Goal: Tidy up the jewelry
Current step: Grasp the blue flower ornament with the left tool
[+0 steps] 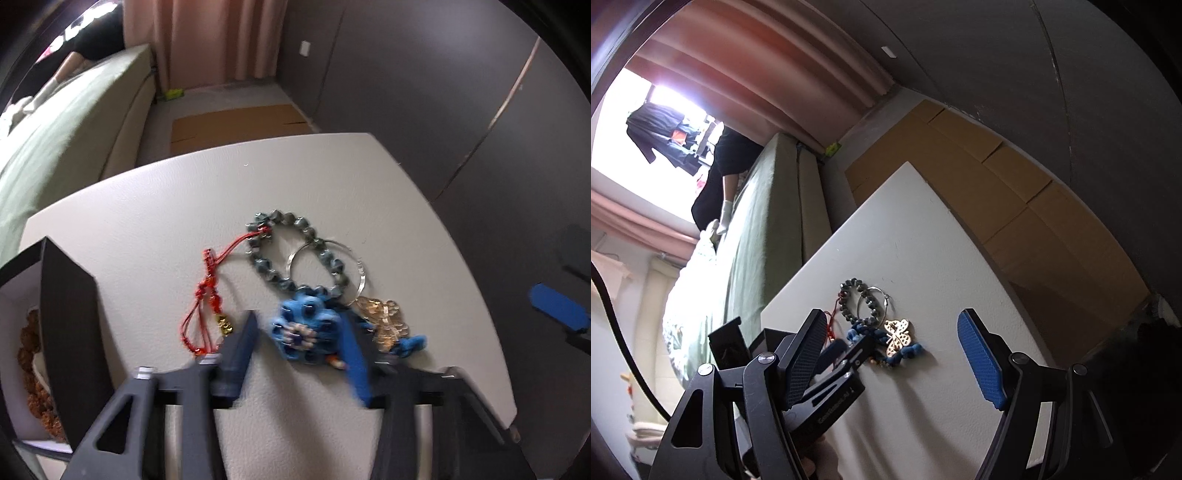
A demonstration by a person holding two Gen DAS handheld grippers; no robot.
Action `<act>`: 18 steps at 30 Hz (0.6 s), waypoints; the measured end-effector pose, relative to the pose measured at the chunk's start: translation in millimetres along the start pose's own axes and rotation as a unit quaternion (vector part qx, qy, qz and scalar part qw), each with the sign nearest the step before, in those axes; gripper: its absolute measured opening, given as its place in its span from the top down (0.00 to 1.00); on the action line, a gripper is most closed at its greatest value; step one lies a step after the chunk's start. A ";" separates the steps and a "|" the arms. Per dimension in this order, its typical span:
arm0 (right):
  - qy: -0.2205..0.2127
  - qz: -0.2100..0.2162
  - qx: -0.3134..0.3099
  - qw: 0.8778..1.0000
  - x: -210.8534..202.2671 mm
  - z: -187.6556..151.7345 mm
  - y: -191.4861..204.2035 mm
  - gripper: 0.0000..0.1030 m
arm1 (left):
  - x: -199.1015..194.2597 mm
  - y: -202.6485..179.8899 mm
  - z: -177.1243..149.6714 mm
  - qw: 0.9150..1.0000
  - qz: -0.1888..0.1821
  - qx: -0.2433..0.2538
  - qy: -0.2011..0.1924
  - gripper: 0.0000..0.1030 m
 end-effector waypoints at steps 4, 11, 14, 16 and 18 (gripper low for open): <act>0.011 -0.011 -0.010 1.000 10.6 -4.2 1.2 0.28 | -12.7 9.4 3.8 1.000 -0.007 -0.020 -0.013 0.68; 0.031 -0.018 -0.030 0.999 26.8 -13.4 8.3 0.33 | -43.8 26.8 13.2 0.998 -0.030 -0.051 -0.040 0.68; 0.042 -0.022 -0.044 0.998 35.7 -19.1 14.9 0.41 | -55.7 37.3 15.9 0.996 -0.028 -0.064 -0.052 0.68; 0.050 -0.027 -0.052 0.997 42.2 -22.8 17.3 0.46 | -65.5 45.8 17.6 0.995 -0.024 -0.073 -0.063 0.68; 0.056 -0.034 -0.060 0.996 47.9 -25.7 18.2 0.50 | -73.2 52.5 20.0 0.994 -0.023 -0.080 -0.071 0.68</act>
Point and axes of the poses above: each gripper's, at about its wrist camera, not at the fingertips, and x roughly the way its jaws point, y to its left, z to its top, the point moved 5 cm from there along x, roughly the way its jaws point, and after that the axes turned 6 degrees about -y, right-handed, at the moved point
